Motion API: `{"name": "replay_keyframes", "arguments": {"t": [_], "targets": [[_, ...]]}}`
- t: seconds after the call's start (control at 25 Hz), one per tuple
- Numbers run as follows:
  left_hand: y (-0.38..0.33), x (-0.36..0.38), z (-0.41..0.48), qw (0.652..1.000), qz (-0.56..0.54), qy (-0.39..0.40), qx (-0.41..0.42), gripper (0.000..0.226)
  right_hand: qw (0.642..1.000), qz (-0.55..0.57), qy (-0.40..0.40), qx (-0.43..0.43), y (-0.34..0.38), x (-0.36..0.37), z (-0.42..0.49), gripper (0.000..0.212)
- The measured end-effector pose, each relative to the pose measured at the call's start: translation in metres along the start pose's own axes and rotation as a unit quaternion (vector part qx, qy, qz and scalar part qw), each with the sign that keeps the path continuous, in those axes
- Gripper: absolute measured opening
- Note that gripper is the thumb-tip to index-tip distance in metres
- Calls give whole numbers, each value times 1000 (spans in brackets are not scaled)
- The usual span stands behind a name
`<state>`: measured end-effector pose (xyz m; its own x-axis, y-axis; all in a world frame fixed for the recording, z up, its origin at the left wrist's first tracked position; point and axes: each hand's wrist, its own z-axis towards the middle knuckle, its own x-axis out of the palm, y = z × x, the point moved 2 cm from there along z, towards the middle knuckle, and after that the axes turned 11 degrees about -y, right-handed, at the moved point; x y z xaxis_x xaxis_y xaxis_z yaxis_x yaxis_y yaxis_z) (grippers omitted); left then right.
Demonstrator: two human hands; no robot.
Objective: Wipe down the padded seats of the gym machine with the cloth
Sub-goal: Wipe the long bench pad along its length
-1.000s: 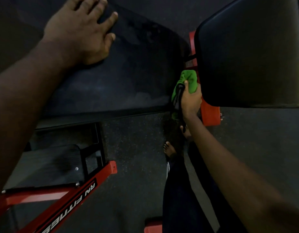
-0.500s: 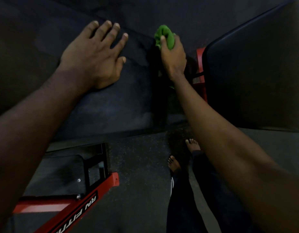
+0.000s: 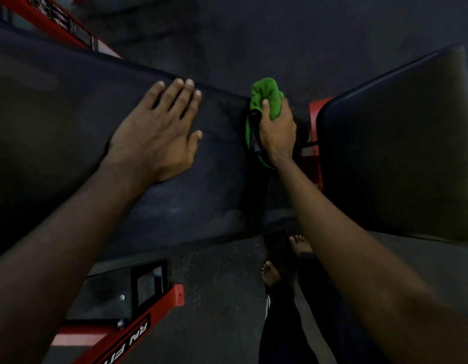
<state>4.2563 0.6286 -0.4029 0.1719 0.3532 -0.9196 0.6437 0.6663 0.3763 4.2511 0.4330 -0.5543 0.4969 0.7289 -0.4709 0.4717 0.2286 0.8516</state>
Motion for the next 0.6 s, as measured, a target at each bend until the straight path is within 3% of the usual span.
{"name": "replay_keyframes", "arguments": {"t": [0.12, 0.28, 0.4, 0.52, 0.6], "targets": [[-4, -8, 4, 1000, -15, 7, -23, 76, 1000, 29, 6, 7, 12, -5, -14, 60], [21, -30, -19, 996, -5, 3, -90, 74, 979, 74, 103, -157, 33, -26, -119, 56], [32, -37, -39, 996, 28, -8, -80, 72, 967, 55, 122, -215, 39, -15, -116, 53], [32, -33, -35, 997, 40, -3, -73, 72, 976, 52, 85, -196, 48, 9, -67, 50], [32, -32, -35, 997, 35, -1, -71, 72, 990, 55, 45, -121, 45, 18, -30, 49]]}}
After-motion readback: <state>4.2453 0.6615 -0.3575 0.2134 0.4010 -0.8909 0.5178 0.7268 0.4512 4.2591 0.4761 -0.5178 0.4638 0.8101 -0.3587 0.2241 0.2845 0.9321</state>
